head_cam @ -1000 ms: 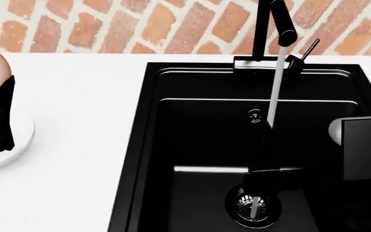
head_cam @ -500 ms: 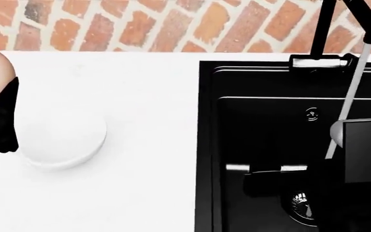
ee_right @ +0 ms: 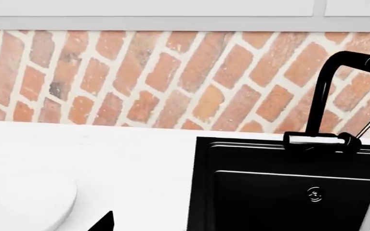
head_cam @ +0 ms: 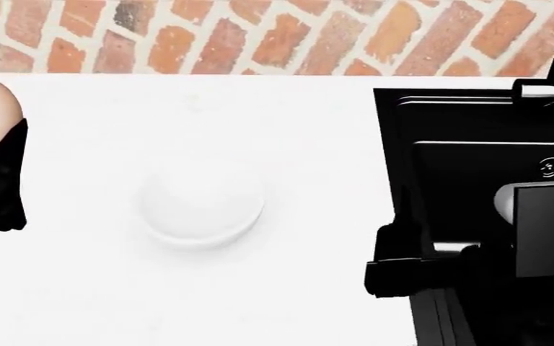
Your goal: Pick the oranges and zucchinis from the sink and place them in one bowl. Place the onion in the other bowl. Then turn off the sink faucet.
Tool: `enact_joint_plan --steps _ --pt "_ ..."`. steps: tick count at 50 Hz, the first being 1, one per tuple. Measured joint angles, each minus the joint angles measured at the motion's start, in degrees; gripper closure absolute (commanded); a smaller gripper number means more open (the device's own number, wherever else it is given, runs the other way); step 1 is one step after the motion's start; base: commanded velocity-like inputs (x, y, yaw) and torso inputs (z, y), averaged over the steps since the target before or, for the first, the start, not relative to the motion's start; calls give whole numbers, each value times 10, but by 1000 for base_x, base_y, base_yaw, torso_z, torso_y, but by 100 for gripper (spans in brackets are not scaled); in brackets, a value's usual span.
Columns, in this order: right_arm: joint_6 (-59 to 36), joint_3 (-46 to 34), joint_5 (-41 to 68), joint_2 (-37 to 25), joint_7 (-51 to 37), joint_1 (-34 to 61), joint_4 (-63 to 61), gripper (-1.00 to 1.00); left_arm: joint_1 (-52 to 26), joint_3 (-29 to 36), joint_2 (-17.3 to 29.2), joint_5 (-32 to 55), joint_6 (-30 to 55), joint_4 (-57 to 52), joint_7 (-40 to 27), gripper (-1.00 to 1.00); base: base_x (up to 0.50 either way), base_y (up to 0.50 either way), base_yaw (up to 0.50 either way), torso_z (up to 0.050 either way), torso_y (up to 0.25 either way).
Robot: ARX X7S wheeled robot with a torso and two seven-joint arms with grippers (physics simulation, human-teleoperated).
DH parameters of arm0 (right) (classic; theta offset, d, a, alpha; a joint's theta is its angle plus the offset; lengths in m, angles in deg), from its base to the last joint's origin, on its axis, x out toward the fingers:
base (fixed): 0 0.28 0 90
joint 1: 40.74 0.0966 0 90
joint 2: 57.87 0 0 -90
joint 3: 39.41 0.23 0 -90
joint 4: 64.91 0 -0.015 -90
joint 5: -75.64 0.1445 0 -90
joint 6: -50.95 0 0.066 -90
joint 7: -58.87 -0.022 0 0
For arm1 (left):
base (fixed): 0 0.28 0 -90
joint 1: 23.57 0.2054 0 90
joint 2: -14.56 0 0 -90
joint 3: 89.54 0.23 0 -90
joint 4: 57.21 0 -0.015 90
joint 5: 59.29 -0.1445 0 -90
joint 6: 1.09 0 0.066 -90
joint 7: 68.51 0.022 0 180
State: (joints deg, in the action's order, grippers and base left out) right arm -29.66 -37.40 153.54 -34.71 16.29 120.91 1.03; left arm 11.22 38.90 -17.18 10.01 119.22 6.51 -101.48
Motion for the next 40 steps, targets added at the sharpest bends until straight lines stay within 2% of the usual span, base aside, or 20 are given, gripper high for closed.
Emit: enact_joint_plan --steps 16,40 --pt "4 1 -3 0 0 -7 0 -100 3 1 -3 0 -1 1 0 100 0 353 0 0 0" --pt "18 7 -2 -4 -1 -16 4 -100 7 6 -15 -3 -1 5 4 100 0 0 0 0 0"
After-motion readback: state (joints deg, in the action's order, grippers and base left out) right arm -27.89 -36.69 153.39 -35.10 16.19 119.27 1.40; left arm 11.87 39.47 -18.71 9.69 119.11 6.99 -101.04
